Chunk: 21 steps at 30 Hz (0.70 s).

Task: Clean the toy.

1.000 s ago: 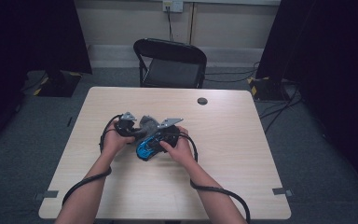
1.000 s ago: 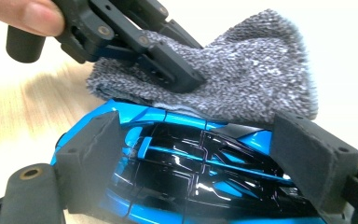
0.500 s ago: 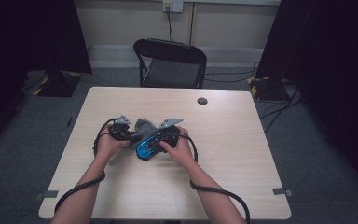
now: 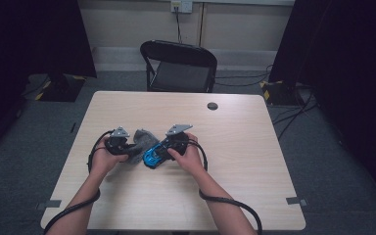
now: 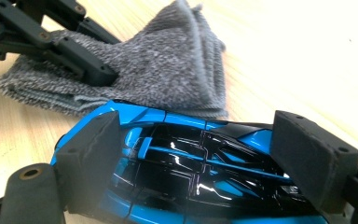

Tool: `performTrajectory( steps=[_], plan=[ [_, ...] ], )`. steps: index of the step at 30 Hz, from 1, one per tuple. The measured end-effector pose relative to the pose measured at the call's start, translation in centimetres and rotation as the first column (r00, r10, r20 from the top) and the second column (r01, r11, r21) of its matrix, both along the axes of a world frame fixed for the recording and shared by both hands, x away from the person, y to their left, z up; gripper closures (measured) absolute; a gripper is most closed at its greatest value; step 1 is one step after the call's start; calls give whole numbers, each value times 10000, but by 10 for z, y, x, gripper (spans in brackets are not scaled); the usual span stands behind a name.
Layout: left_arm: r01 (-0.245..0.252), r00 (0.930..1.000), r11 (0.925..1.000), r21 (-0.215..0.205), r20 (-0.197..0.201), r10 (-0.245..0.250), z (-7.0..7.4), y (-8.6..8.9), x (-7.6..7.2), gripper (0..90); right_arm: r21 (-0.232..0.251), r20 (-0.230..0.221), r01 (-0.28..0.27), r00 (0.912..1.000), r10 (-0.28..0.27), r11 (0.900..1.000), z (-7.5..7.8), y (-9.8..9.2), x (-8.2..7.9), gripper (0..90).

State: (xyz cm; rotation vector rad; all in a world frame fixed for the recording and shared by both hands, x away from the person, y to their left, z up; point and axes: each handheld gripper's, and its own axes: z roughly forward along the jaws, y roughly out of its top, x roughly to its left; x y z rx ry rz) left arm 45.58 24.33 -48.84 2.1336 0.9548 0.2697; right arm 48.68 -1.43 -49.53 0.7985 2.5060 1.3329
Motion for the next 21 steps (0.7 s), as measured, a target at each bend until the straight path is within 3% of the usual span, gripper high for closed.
performTrajectory(
  steps=[21],
  plan=[
    [-124,9998,9999,30,-166,125,2,15,-17,720,-29,-13,52,10000,-52,10000,0,1,0,166]
  ],
)
